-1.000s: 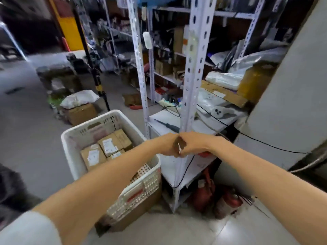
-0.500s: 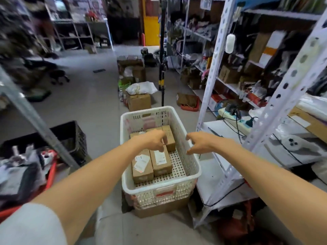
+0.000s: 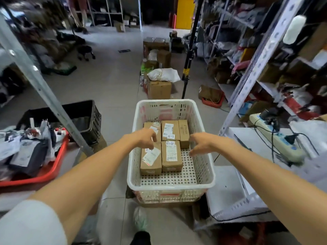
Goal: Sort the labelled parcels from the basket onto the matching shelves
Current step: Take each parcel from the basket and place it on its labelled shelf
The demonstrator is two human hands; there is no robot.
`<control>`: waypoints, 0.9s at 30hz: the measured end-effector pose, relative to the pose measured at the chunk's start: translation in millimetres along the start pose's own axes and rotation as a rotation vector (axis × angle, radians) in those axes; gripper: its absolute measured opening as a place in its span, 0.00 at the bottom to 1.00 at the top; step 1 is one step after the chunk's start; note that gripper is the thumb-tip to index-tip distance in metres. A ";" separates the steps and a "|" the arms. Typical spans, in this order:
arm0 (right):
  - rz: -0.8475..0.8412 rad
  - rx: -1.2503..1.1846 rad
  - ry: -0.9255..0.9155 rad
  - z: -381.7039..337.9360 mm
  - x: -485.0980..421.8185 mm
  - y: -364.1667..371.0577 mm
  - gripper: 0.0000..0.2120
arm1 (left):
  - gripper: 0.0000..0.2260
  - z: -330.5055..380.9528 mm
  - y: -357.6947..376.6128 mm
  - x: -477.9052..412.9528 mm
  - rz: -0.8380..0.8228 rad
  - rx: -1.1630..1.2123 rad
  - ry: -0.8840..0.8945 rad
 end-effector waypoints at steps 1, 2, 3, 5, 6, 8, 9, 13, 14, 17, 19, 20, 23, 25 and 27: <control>-0.006 0.009 0.001 0.7 -10.8 -5.0 0.20 | 0.18 -5.5 -4.7 -10.3 0.003 0.000 0.002; -0.003 0.013 0.005 0.5 -21.2 -11.6 0.21 | 0.18 -10.7 -10.4 -20.7 0.006 0.005 0.004; 0.006 0.019 0.013 1.0 -33.6 -18.6 0.21 | 0.18 -15.7 -17.2 -31.5 0.013 0.013 0.011; 0.015 0.024 0.038 1.3 -56.2 -31.0 0.22 | 0.17 -24.2 -30.7 -50.4 0.020 0.032 0.016; 0.006 0.029 0.048 -0.7 -69.0 -37.0 0.22 | 0.17 -30.6 -37.6 -61.8 0.018 0.043 0.016; -0.003 0.038 0.053 -3.0 -96.2 -45.1 0.23 | 0.17 -43.7 -48.0 -85.6 0.009 0.053 0.015; -0.009 0.040 0.057 -4.5 -108.1 -48.1 0.25 | 0.17 -49.5 -51.1 -95.9 0.002 0.051 0.014; -0.050 -0.012 0.075 -6.5 -144.6 -44.1 0.29 | 0.16 -75.8 -47.6 -140.3 -0.049 0.002 -0.002; -0.058 -0.024 0.076 -5.2 -151.9 -40.7 0.29 | 0.16 -80.6 -45.4 -150.6 -0.062 -0.011 -0.005; -0.116 -0.055 0.104 4.8 -166.8 -25.8 0.26 | 0.17 -84.7 -33.5 -174.9 -0.104 0.011 -0.005; -0.160 -0.065 0.118 16.4 -176.4 -16.8 0.22 | 0.17 -80.5 -22.0 -187.6 -0.128 0.026 -0.005; -0.174 -0.072 0.123 23.0 -181.4 -13.1 0.20 | 0.17 -78.6 -14.9 -193.0 -0.145 0.025 -0.005; -0.212 -0.117 0.123 41.1 -201.2 2.9 0.23 | 0.16 -79.1 17.2 -210.9 -0.196 0.034 -0.030; -0.236 -0.120 0.115 51.3 -217.8 20.2 0.28 | 0.17 -83.9 38.1 -220.7 -0.216 0.046 -0.056; -0.274 -0.125 0.123 62.4 -237.0 42.7 0.31 | 0.17 -90.7 56.9 -232.2 -0.212 0.024 -0.063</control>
Point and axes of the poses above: each hand's wrist, its own x-axis away from the middle knuckle, its own y-axis out of the palm, z = x × y, the point moved 3 cm from there along -x, towards the middle knuckle, and after that the axes turned 2 degrees about -y, right-handed, at the moved point
